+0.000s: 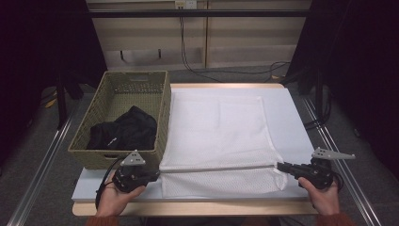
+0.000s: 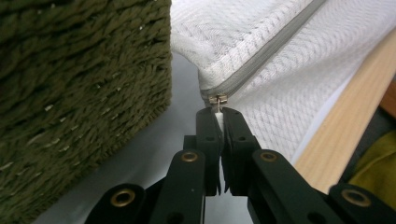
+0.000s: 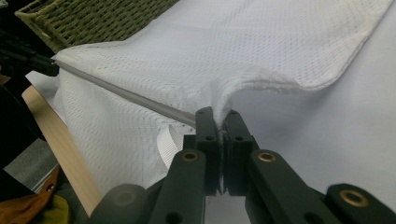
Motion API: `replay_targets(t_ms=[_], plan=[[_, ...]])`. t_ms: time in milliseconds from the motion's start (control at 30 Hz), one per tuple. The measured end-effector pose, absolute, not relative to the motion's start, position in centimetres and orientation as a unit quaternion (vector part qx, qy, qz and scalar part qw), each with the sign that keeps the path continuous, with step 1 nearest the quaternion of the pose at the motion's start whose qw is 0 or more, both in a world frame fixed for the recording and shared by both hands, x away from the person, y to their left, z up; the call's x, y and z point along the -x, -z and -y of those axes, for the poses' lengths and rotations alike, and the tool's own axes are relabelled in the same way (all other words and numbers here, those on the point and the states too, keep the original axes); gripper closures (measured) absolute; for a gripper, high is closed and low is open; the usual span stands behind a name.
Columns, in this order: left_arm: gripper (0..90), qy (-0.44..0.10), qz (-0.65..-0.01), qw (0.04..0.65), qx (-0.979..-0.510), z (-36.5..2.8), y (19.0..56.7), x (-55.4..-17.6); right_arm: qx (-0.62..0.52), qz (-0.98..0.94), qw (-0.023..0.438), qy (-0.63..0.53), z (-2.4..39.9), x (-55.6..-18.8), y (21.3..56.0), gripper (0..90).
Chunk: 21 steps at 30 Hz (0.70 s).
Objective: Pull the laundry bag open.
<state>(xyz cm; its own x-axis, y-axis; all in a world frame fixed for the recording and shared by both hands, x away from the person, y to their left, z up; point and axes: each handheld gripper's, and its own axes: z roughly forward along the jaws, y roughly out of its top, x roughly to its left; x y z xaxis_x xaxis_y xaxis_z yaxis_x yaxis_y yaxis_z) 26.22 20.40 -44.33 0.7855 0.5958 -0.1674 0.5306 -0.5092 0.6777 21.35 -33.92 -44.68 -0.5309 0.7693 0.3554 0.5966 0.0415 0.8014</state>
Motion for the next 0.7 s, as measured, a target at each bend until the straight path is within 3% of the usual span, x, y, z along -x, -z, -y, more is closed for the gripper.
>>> replay_targets(t_ms=[700], plan=[[86.6, -0.054, -0.333, 0.371, -0.865, -20.0, 45.3, -26.3, -0.474, -0.743, 0.072, -0.467, 33.2, -20.9, 46.6, 86.7]])
